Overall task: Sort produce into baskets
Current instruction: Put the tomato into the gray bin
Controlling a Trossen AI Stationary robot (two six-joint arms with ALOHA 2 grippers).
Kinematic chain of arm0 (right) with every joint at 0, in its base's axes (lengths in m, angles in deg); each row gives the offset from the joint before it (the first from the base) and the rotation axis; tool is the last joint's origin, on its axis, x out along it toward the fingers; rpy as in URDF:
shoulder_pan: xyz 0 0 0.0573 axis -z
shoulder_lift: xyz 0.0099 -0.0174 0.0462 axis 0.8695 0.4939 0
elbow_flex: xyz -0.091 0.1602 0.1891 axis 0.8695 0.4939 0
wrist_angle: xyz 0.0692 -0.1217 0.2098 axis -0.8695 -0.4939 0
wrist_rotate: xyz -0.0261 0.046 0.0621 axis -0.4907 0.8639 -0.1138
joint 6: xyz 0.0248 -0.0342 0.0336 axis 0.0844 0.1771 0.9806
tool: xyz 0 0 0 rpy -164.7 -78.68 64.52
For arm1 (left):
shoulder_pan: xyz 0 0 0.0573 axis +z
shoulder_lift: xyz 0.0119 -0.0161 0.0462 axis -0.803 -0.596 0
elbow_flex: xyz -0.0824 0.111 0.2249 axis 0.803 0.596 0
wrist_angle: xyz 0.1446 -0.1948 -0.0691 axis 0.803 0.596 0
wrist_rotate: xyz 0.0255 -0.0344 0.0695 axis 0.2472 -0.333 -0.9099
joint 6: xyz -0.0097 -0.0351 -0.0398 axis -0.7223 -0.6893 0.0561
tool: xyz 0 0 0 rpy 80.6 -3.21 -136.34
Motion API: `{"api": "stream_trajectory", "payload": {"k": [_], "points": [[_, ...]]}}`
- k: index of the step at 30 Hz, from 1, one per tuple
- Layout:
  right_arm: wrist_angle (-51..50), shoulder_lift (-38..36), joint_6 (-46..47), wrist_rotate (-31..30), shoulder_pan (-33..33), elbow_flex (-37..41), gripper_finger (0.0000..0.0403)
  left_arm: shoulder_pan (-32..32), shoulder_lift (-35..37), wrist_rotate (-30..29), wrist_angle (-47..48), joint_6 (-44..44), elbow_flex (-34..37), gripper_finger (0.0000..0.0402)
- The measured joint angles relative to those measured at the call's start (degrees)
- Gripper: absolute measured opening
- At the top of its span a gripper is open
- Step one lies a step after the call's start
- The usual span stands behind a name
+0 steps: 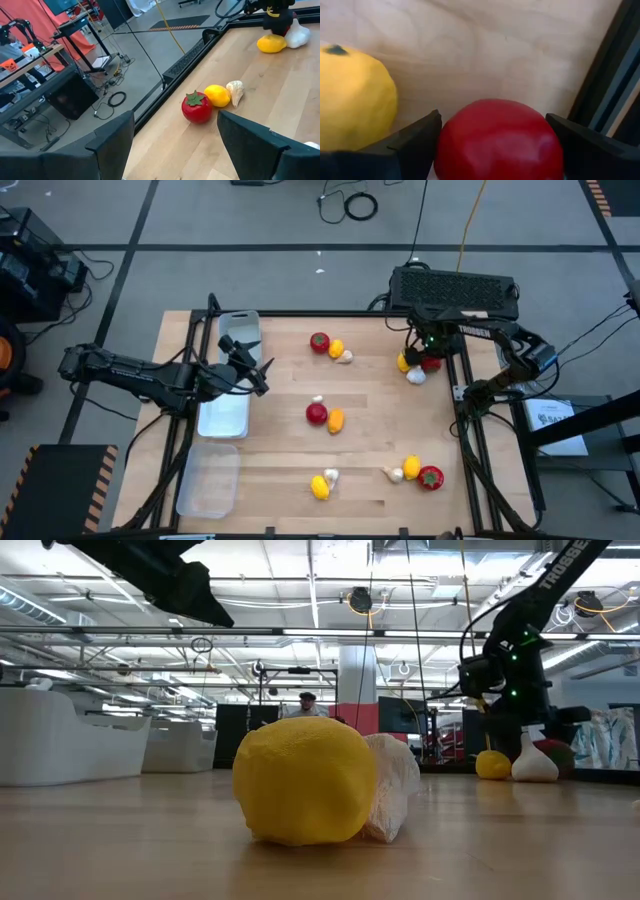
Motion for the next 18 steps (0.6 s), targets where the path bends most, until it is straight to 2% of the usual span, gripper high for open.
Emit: {"api": "stream_trajectory", "payload": {"k": [12, 18], "points": [[-1.6, -0.1, 1.3, 0.1, 0.0, 0.3, 0.0300, 0.0, 0.0, -0.1, 0.0, 0.0, 0.0, 0.0293], [-2.4, -0.4, -1.7, 0.4, 0.0, -3.2, 0.0296, 0.0, 0.0, -0.7, -0.1, 0.0, 0.0, 0.0293]]}}
